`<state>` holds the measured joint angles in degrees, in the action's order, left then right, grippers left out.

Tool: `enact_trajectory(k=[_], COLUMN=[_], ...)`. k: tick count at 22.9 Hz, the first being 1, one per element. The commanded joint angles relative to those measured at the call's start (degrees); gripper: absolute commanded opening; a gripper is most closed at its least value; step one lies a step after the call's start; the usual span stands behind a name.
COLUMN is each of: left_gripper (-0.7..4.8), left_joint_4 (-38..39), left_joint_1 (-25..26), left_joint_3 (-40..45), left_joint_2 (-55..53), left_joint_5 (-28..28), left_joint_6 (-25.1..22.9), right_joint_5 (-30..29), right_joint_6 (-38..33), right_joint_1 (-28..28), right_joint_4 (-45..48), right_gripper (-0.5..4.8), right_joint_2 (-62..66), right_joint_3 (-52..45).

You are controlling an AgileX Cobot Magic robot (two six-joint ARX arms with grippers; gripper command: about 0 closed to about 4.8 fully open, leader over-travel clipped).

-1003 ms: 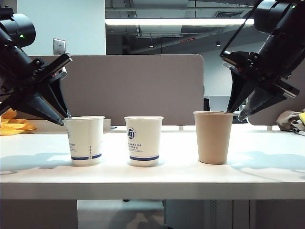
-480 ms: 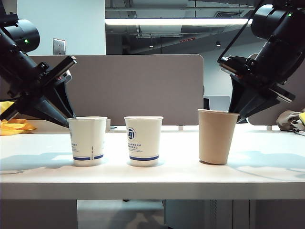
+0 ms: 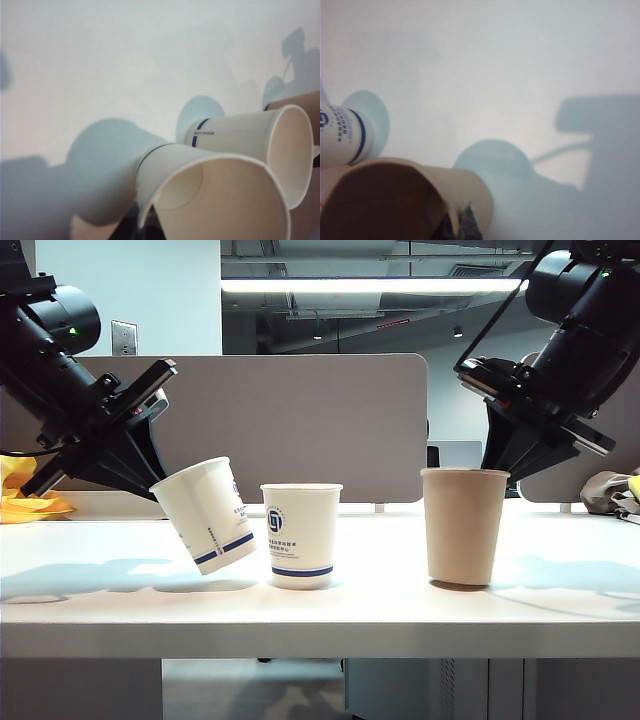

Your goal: Pick up all the paper cups on the table one by one and stack them together.

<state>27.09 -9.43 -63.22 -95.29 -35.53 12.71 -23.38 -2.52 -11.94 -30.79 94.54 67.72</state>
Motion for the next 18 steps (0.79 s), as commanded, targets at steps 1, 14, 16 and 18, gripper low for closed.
enact_trajectory(k=[1,14,16,18], left_gripper=[-0.06,-0.06,-0.06,-0.06], left_joint_4=[0.15,19.85,21.31,22.12], left_joint_1=[0.02,0.02,0.02,0.02], left_joint_3=[-0.79,-24.83,-26.86,-28.13], left_joint_2=[0.04,0.13,0.33,0.59], left_joint_5=[-0.28,-0.61,-0.72,-0.74], left_joint_6=[-0.04,-3.93,-3.91,-3.93], right_joint_5=[-1.42,-4.59,-4.63,-4.44], right_joint_6=[-0.07,0.02,0.0,0.0], right_joint_1=[-0.02,-6.82,-8.7,-10.56], right_joint_4=[0.48,-9.03,-8.57,-7.93], right_gripper=[-0.03,-0.02,-0.02,-0.02], right_joint_2=[-0.24,-0.33,-0.33,-0.33], right_joint_3=[1.14,18.95,20.7,21.73])
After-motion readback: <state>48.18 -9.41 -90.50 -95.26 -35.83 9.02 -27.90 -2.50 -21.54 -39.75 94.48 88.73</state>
